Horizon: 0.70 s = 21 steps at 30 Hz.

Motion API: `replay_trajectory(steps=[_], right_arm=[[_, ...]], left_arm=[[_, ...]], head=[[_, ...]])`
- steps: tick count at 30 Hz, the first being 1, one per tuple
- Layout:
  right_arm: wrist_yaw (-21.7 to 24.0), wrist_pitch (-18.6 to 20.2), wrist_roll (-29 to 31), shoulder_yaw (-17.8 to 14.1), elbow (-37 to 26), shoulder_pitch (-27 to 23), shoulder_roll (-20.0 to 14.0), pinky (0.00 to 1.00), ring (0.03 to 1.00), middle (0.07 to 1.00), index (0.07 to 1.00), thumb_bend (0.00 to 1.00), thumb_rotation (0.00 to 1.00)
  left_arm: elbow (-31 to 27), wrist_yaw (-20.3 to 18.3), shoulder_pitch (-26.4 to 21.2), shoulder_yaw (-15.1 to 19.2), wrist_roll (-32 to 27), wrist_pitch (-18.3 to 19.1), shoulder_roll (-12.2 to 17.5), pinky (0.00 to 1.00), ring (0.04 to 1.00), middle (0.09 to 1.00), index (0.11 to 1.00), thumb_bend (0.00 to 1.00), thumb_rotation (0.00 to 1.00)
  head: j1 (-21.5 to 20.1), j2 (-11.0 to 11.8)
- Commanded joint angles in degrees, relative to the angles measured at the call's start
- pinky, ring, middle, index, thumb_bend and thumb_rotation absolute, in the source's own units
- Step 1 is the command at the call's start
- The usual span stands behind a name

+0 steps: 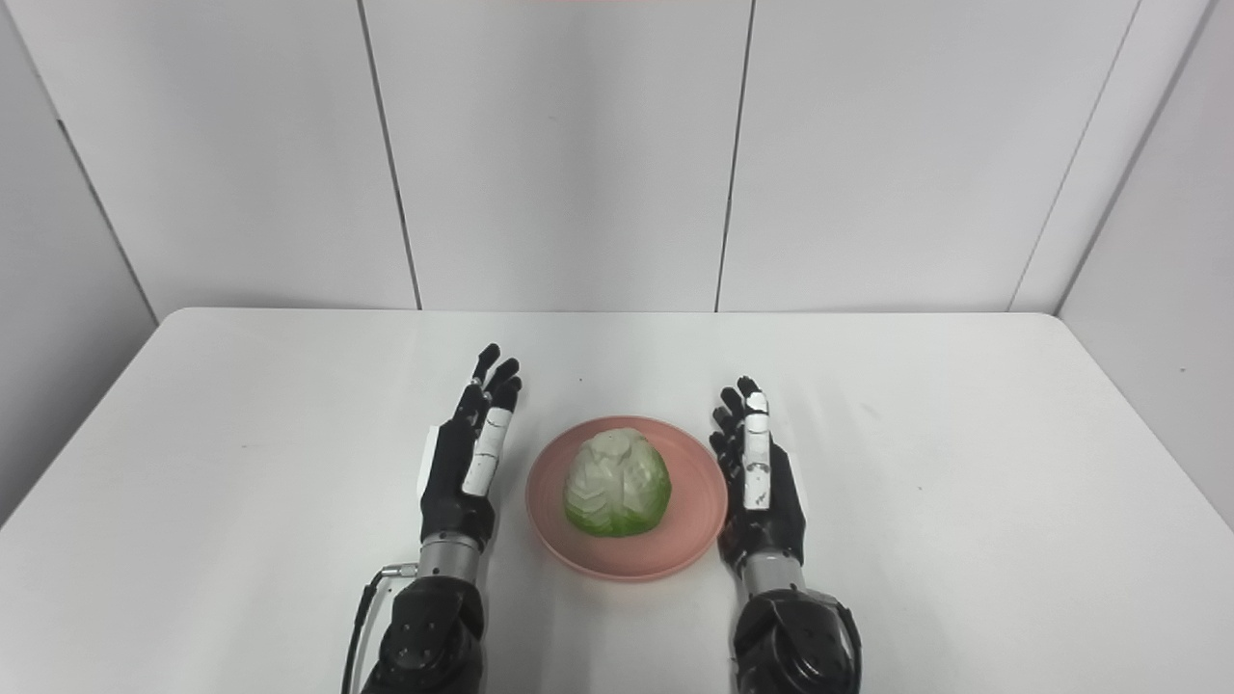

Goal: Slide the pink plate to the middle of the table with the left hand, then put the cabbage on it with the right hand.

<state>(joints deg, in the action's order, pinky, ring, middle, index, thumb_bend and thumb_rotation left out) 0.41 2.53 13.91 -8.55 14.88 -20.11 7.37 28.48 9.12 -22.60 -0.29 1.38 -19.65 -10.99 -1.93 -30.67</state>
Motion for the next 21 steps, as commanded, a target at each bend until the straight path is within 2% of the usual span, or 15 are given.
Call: replay_trajectory(steps=[1, 9, 15, 19, 21], right_arm=[[0.5, -1.2, 0.4, 0.4, 0.6, 0.2, 0.1, 1.00, 0.971, 0.945, 0.966, 1.00, 1.00], [1.7, -1.3, -0.8, 1.8, -0.2, 0.5, -1.9, 1.00, 0.957, 0.928, 0.941, 1.00, 0.99], [2.1, -1.0, -0.5, 2.1, -0.4, 1.0, -3.0, 1.00, 0.952, 0.916, 0.927, 1.00, 0.97], [2.4, -2.6, -2.5, 3.1, 0.2, 1.3, -4.0, 1.00, 0.966, 0.923, 0.929, 1.00, 0.97], [1.7, -5.3, -5.4, 4.3, 0.8, 1.6, -4.7, 1.00, 0.961, 0.918, 0.924, 1.00, 0.97]], left_arm=[[2.5, 1.3, 2.1, 0.4, 0.2, -1.5, -0.8, 0.99, 0.896, 0.889, 0.889, 0.87, 0.77], [1.8, 2.0, 2.2, 0.9, -0.3, 1.0, -2.0, 1.00, 0.933, 0.928, 0.919, 0.87, 0.82], [-0.8, 2.9, 3.0, 1.3, -0.5, 2.5, -3.0, 1.00, 0.924, 0.911, 0.890, 0.86, 0.82], [-1.7, 2.9, 3.1, 1.4, -1.2, 3.9, -3.2, 1.00, 0.931, 0.922, 0.889, 0.84, 0.84], [-2.2, 3.3, 2.9, 1.7, -1.8, 5.2, -3.5, 1.00, 0.940, 0.927, 0.881, 0.84, 0.84]], head=[[0.0, 0.0], [0.1, -0.2], [0.3, -0.4], [0.5, -0.5], [0.5, -0.7]])
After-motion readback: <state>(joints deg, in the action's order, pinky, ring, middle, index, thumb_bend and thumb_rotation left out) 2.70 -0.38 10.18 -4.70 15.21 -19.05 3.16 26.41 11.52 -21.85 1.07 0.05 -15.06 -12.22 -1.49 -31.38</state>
